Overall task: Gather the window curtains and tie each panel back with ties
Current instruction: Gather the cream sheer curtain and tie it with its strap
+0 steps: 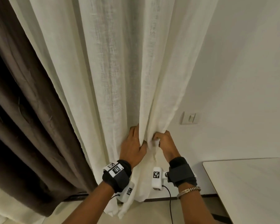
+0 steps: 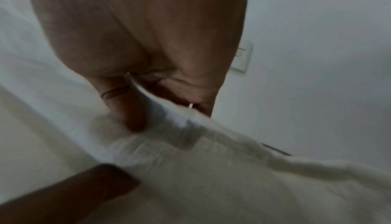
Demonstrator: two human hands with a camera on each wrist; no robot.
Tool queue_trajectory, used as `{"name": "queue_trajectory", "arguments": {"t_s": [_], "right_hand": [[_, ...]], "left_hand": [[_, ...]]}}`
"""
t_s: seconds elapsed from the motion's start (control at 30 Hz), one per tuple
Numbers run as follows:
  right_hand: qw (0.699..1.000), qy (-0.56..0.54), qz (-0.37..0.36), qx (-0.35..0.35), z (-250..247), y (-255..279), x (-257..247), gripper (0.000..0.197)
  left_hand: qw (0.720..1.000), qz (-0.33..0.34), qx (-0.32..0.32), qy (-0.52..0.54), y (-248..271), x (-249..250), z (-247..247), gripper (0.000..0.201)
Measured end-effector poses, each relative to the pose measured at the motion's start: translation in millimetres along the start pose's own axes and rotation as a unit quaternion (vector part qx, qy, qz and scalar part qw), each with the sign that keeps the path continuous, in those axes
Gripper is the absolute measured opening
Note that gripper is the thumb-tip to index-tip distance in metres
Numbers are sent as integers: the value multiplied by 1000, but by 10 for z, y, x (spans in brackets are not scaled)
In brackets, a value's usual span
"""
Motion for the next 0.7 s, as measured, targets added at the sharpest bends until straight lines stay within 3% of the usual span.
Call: {"name": "queue_trajectory", "arguments": {"t_s": [0.1,0.23,0.3,0.43,0.5,0.6,0.67,0.7], "right_hand": [[1000,-10,-21,-15,-18,-11,-14,59],[993,30,-101,43,-28,31,-33,72],[987,58,-136,66,10,88,-40,69],[977,102,-174,71,95,216,-96,41],[982,91,-166,20,149,265,-124,46],[989,32,-132,-60,210,312,-106,70],[988,45,-134,-64,256,325,-144,73],[988,59,-140,-42,263,316,-176,65]], "left_hand": [[999,17,15,32,-26,5,7,46],[999,34,2,42,-44,5,41,52],[999,37,-7,39,-43,11,64,53],[999,27,-5,20,-49,17,101,56],[1000,16,-6,-3,-62,-10,115,60],[999,6,-25,-36,-58,-28,132,54],[998,27,-56,-23,-42,14,126,50],[996,38,-77,-8,-30,42,111,52]]}}
Point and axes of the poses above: each hand's wrist, its own y-axis away from the middle knuckle, its own z-axis out of the palm, x = y × z, the point moved 3 cm from there along -y, towards the middle knuckle, and after that the axes turned 12 degrees about x, right-handed, at the moved point
